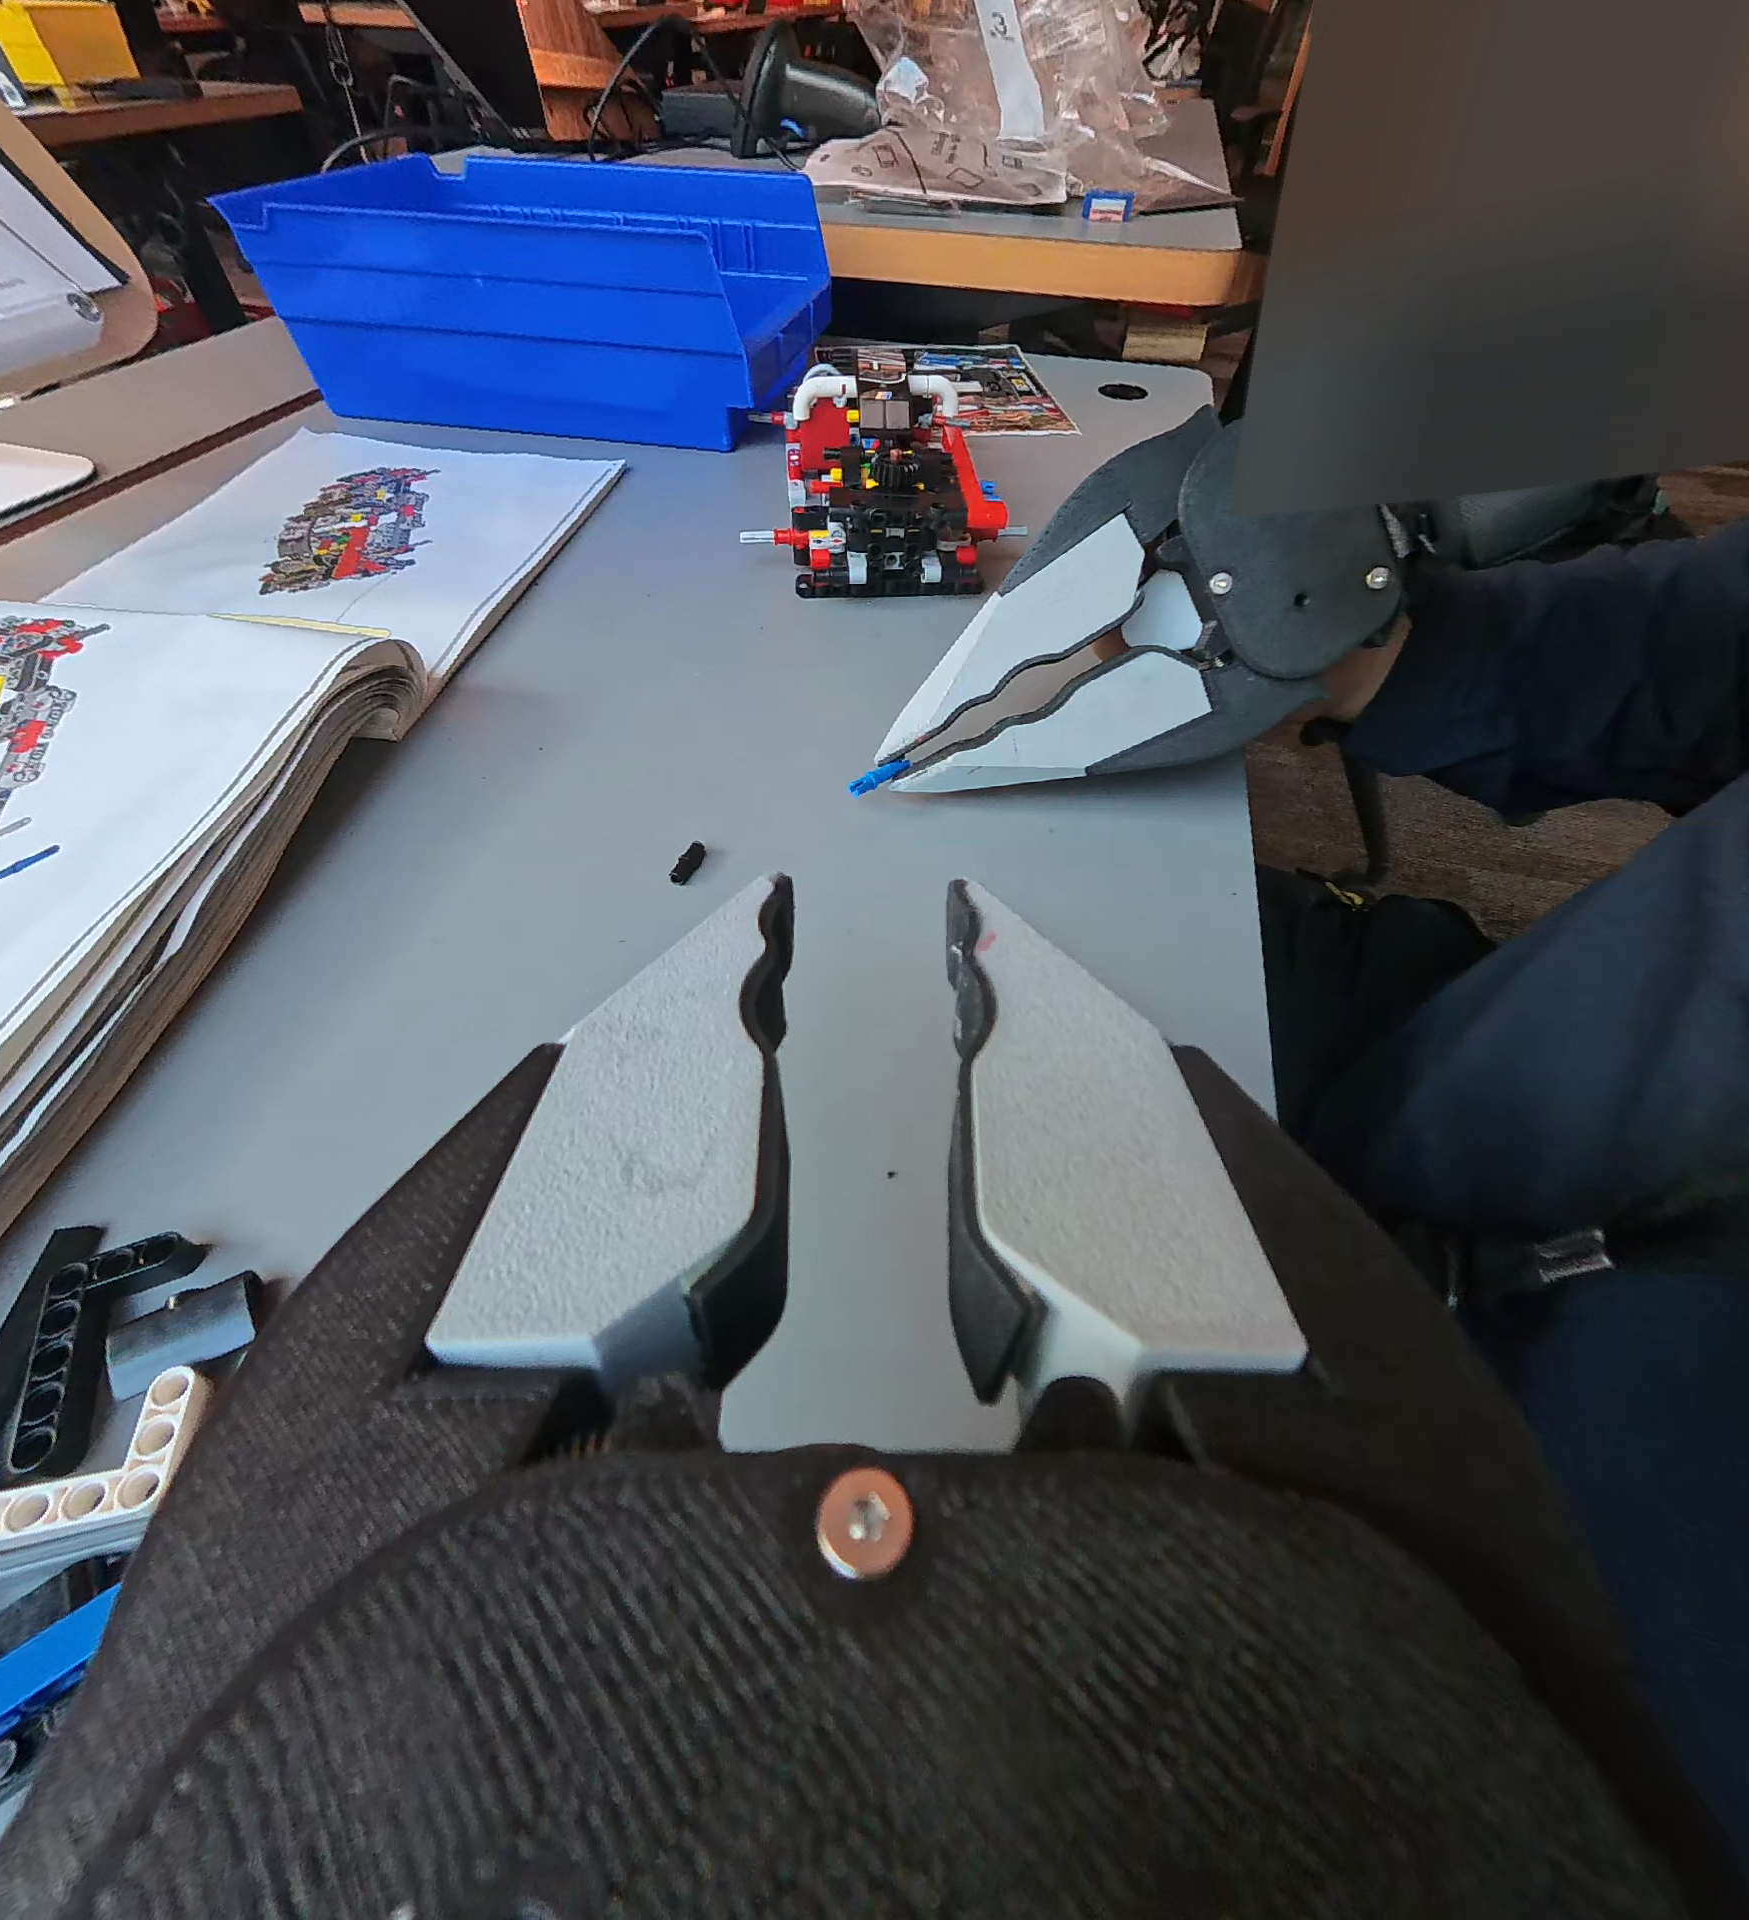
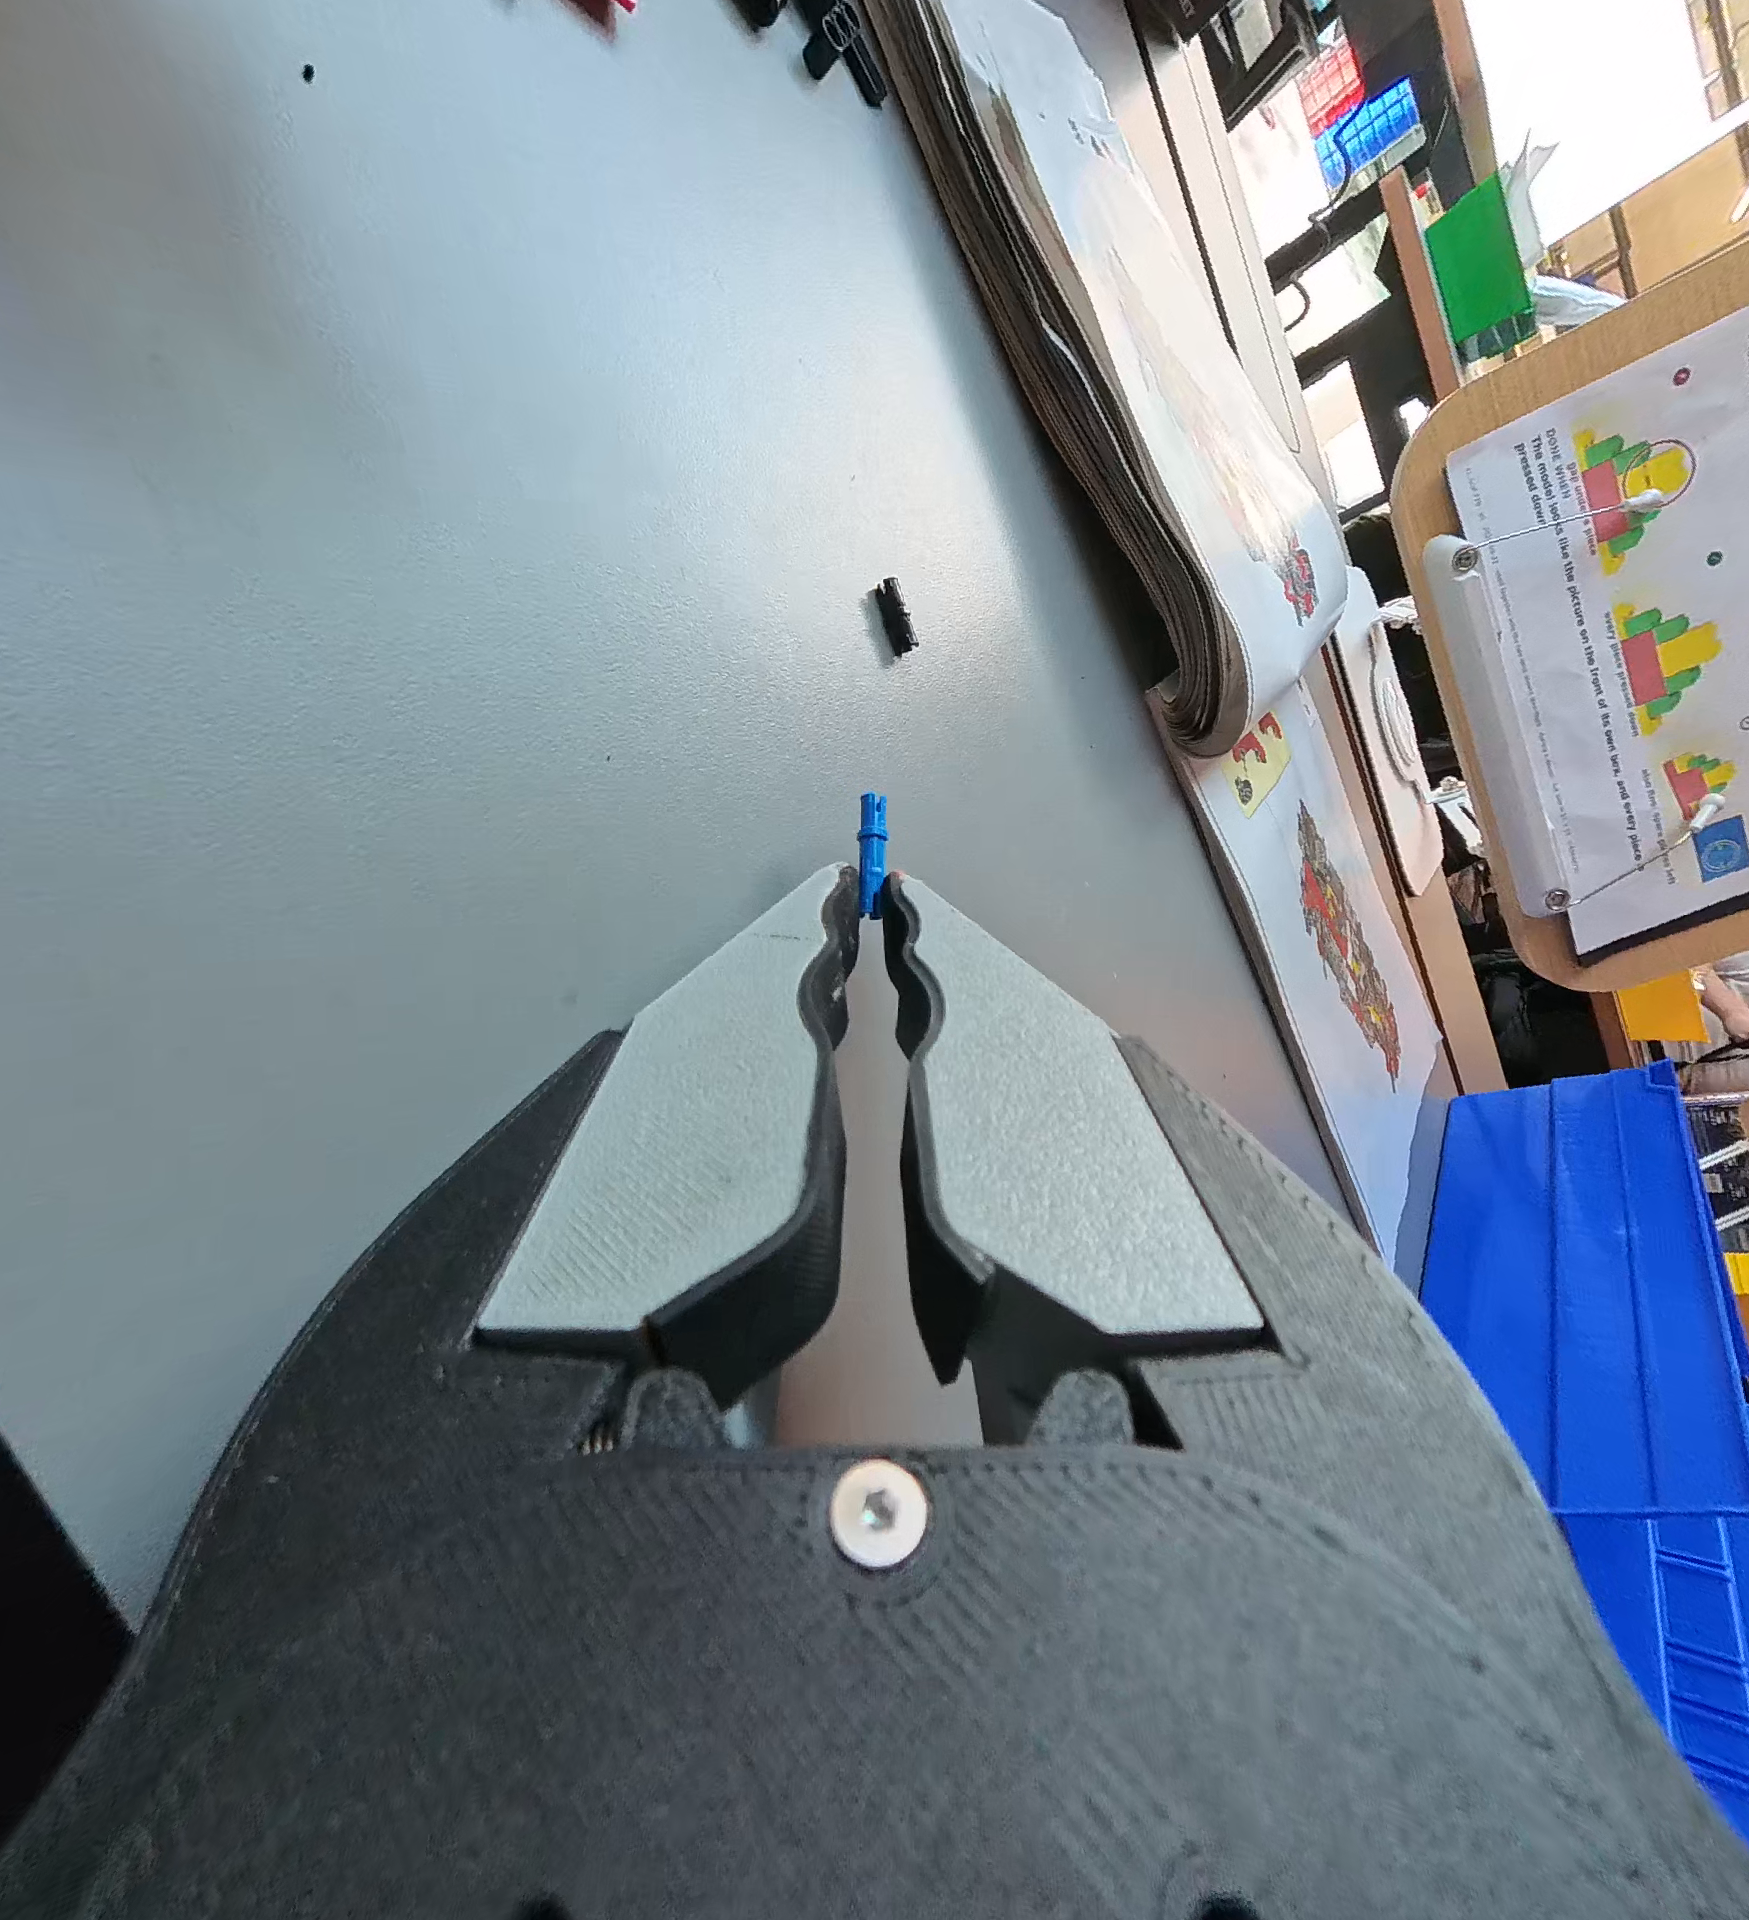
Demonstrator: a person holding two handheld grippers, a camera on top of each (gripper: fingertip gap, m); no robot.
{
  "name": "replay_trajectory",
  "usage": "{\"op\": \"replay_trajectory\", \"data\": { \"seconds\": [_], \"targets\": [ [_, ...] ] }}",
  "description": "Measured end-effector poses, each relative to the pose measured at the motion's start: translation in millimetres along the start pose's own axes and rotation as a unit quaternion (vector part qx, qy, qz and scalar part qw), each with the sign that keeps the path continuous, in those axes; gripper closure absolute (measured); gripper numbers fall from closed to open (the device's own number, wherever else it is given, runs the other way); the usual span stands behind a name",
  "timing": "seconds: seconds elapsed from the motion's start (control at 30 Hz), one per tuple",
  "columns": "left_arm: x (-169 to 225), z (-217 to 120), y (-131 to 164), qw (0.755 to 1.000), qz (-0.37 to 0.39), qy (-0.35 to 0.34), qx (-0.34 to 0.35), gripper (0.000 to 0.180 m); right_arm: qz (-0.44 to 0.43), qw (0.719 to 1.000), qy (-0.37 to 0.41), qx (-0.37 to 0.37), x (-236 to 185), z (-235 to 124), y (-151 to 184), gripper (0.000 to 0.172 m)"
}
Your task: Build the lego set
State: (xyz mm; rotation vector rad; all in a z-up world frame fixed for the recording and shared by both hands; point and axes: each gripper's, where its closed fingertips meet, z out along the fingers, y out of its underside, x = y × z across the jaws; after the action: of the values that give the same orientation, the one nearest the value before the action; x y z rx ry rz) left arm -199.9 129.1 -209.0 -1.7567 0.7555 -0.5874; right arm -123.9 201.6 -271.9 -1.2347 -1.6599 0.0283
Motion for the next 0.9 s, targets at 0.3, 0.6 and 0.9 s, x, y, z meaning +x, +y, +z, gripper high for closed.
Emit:
{"op": "replay_trajectory", "data": {
  "seconds": [0.3, 0.6, 0.9],
  "targets": [
    [-0.4, -1.9, -1.3, 1.0, -0.008, 0.004, 0.006, 0.153, 0.002, 1.0, 0.002, -0.003, 1.0, 0.4, 0.8, 0.17],
    [-1.3, -3.2, -2.5, 1.0, -0.015, 0.006, 0.01, 0.153, 0.004, 1.0, 0.003, -0.005, 1.5, 0.7, 1.2, 0.17],
    [-2.0, -3.3, -2.4, 1.0, -0.026, 0.014, 0.01, 0.153, 0.005, 1.0, 0.005, -0.006, 2.2, 1.1, 1.6, 0.17]
  ]
}}
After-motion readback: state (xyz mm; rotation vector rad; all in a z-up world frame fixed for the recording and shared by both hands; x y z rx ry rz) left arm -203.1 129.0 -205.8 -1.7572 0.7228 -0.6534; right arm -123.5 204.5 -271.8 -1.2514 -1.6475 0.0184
